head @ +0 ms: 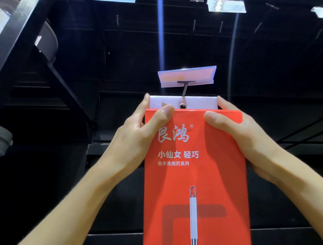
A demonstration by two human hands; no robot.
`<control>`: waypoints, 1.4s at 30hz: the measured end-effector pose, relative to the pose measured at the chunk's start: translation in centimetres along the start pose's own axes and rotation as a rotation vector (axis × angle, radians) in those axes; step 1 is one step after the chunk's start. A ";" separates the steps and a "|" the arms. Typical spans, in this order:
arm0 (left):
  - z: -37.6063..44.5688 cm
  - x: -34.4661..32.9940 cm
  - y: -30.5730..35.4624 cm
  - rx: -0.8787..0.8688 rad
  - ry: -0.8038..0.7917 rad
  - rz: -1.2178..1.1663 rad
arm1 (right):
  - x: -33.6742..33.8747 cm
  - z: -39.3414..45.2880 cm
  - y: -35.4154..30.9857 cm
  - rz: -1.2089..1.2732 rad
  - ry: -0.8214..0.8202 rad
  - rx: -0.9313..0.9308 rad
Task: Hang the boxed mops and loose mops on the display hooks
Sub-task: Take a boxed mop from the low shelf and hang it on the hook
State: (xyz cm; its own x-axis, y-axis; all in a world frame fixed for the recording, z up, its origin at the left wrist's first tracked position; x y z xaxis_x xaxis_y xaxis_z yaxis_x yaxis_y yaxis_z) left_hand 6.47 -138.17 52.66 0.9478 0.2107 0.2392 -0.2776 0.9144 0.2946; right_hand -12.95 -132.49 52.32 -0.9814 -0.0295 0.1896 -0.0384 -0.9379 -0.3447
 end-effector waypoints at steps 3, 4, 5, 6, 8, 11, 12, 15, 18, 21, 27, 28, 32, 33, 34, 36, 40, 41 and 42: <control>0.1 -0.5 -0.7 0.015 -0.016 -0.010 | 0.1 0.0 0.5 -0.016 0.001 -0.022; 0.1 -0.6 -0.9 0.019 -0.023 -0.018 | 0.1 -0.1 0.7 -0.020 0.005 -0.031; 0.1 -0.8 -1.2 0.025 -0.028 -0.023 | 0.1 -0.1 0.9 -0.021 0.006 -0.036; 0.1 -1.0 -1.5 0.030 -0.031 -0.026 | 0.1 -0.1 1.1 -0.017 0.007 -0.042; 0.0 -1.3 -2.2 0.044 -0.040 -0.032 | 0.2 -0.2 1.8 -0.013 0.011 -0.056; -0.1 -1.8 -3.4 0.068 -0.062 -0.016 | 0.1 -0.2 2.9 -0.011 0.013 -0.070; -0.1 -1.9 -3.8 0.075 -0.069 -0.012 | 0.1 -0.2 3.2 -0.011 0.010 -0.072; 0.1 -2.0 -4.6 0.080 -0.085 0.011 | 0.1 0.0 3.9 -0.020 0.016 -0.079; 0.1 -2.1 -5.4 0.102 -0.081 0.057 | 0.0 0.2 5.0 -0.024 0.013 -0.093; 0.0 -2.1 -6.1 0.108 -0.055 0.081 | 0.0 0.2 6.0 -0.036 0.038 -0.106; -3.4 -2.1 -6.2 0.057 0.145 0.056 | 0.9 -2.5 7.0 -0.060 0.239 -0.044; -4.7 -2.5 -6.3 0.038 0.165 0.076 | 0.7 -3.7 7.6 -0.092 0.264 -0.012; -9.6 -4.2 -8.2 0.035 0.203 0.042 | -0.6 -9.2 10.7 -0.074 0.344 0.058; -10.3 -4.4 -8.7 0.045 0.204 0.017 | -0.8 -10.1 11.3 -0.054 0.360 0.056; -10.8 -4.5 -9.1 0.053 0.204 -0.002 | -1.0 -10.6 11.6 -0.041 0.370 0.056; -11.2 -4.6 -9.6 0.061 0.206 -0.016 | -1.1 -11.0 11.7 -0.048 0.376 0.063; -11.5 -4.8 -10.0 0.059 0.196 -0.023 | -1.2 -11.1 11.6 -0.102 0.386 0.080; -11.5 -5.0 -10.1 0.058 0.193 -0.026 | -1.2 -11.2 11.7 -0.107 0.396 0.081; -11.5 -5.1 -10.1 0.058 0.192 -0.031 | -1.2 -11.2 11.8 -0.112 0.404 0.084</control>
State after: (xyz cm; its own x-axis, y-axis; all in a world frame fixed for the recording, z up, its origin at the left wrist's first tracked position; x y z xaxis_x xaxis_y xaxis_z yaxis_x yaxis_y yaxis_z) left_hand 6.29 -144.49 37.83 0.9669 0.2501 0.0499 -0.2513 0.9011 0.3533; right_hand -14.37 -139.66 37.74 -0.9674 0.1962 -0.1598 -0.1498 -0.9530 -0.2633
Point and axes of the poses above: each hand's wrist, its own z-axis towards the middle knuckle, its own x-axis out of the back of the hand, y = z × x, the point moved 10 cm from there along z, towards the middle knuckle, and after that the axes turned 10 degrees about z, right-handed, at the moved point
